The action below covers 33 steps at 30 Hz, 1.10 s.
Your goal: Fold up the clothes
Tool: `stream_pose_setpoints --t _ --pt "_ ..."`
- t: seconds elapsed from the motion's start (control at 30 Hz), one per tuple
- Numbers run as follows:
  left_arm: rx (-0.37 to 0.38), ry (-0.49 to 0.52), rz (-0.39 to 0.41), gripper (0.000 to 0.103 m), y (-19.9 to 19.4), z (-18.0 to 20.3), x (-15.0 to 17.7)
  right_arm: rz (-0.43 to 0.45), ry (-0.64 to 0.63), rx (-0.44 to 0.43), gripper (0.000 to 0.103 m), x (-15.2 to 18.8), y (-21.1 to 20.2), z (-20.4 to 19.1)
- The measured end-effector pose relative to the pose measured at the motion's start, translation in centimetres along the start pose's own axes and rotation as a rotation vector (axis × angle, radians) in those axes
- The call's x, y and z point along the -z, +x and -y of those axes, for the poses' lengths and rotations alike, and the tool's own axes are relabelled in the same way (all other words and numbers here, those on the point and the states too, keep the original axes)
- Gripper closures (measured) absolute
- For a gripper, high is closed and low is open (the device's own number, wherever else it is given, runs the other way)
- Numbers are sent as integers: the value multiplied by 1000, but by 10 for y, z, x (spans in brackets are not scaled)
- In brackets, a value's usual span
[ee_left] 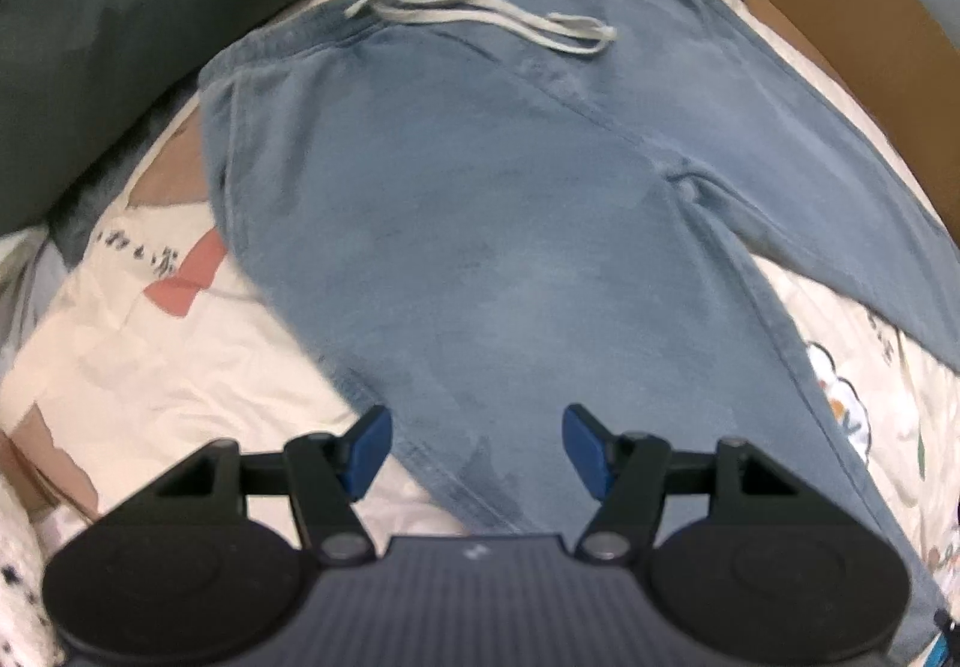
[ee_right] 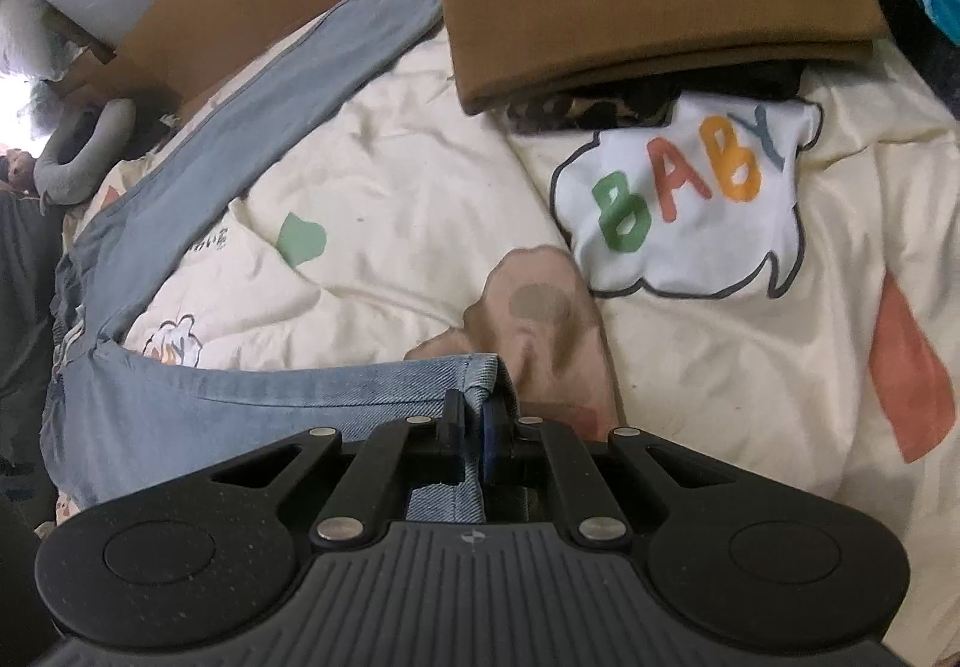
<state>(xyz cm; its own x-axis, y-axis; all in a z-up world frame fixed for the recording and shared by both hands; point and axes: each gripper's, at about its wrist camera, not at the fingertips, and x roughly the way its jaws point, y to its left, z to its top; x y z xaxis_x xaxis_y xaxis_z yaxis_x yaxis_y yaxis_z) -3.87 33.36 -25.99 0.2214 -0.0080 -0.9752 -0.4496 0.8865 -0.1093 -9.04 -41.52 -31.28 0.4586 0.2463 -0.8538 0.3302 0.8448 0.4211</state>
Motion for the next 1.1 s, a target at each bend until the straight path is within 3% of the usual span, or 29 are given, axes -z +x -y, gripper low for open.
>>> stream_pose_setpoints --t 0.3,0.47,0.67,0.77,0.87,0.93,1.03,1.1 --pt "43 -244 47 37 33 -54 10 4 -7 79 101 -23 -4 -6" --pt "49 -357 102 37 46 -77 4 20 28 173 103 -29 -7 8" --pt "44 -437 113 38 68 -97 -10 -24 70 102 103 -27 -8 28" --pt "45 -453 92 38 83 -101 -15 -89 78 77 102 -14 1 26" --pt "52 -453 77 40 96 -102 -20 -185 62 57 88 4 18 20" --pt "78 -476 91 41 100 -108 -21 -262 32 70 68 18 31 16" --pt "92 -498 84 55 102 -117 -20 -336 41 100 67 37 39 19" --pt "88 -519 67 82 98 -119 -17 -376 78 117 67 51 37 23"
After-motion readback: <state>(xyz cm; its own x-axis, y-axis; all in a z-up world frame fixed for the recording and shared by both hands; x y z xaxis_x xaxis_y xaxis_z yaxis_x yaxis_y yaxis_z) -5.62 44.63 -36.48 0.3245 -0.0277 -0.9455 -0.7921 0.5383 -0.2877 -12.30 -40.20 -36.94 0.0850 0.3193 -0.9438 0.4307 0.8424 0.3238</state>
